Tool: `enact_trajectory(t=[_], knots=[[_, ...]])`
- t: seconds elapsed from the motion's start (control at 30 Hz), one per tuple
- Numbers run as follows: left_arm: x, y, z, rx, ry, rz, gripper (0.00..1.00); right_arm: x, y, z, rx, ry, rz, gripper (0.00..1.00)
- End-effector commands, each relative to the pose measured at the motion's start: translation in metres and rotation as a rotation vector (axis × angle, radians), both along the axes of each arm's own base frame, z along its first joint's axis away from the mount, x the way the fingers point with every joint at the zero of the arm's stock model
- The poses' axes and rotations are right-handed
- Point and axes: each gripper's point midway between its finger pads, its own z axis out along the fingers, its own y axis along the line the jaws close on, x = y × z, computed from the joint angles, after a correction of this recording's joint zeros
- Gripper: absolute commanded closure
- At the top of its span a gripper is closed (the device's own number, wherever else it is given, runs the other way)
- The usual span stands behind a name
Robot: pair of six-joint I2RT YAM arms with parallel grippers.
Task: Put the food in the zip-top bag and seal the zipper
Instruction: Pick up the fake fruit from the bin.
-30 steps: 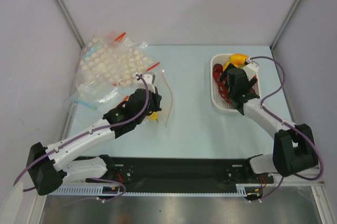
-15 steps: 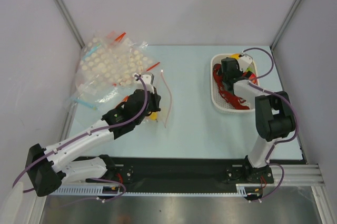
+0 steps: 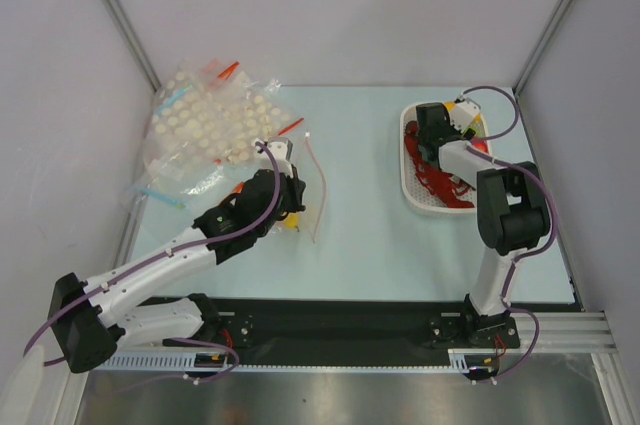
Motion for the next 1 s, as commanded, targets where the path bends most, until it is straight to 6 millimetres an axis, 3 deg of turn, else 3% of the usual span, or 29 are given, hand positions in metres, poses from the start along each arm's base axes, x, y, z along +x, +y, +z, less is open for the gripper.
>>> enact_trajectory(t=[0.0, 0.2, 0.37, 0.47, 0.77, 0.93, 0.97], knots=[[0.002, -0.001, 0.015, -0.044, -0.04, 0.007, 1.0, 0.002, -0.019, 0.004, -0.02, -0.015, -0.1, 0.27], [0.002, -0.001, 0.016, -0.045, -0.041, 0.007, 1.0, -0.002, -0.017, 0.0, -0.02, 0.005, -0.074, 0.46], [0.001, 0.0, 0.017, -0.046, -0.042, 0.004, 1.0, -0.007, -0.01, 0.015, 0.012, -0.02, -0.033, 0.6], [0.001, 0.0, 0.017, -0.047, -0.043, 0.004, 1.0, -0.015, -0.01, 0.019, 0.021, -0.025, -0.013, 0.62], [0.0, -0.003, 0.017, -0.052, -0.039, -0.007, 1.0, -0.049, 0.001, 0.081, 0.113, -0.16, 0.087, 0.65], [0.001, -0.005, 0.015, -0.048, -0.035, -0.011, 1.0, -0.071, 0.018, 0.105, 0.186, -0.213, 0.175, 0.65], [0.001, -0.005, 0.014, -0.047, -0.034, -0.012, 1.0, -0.077, 0.024, 0.118, 0.208, -0.251, 0.202, 0.66]])
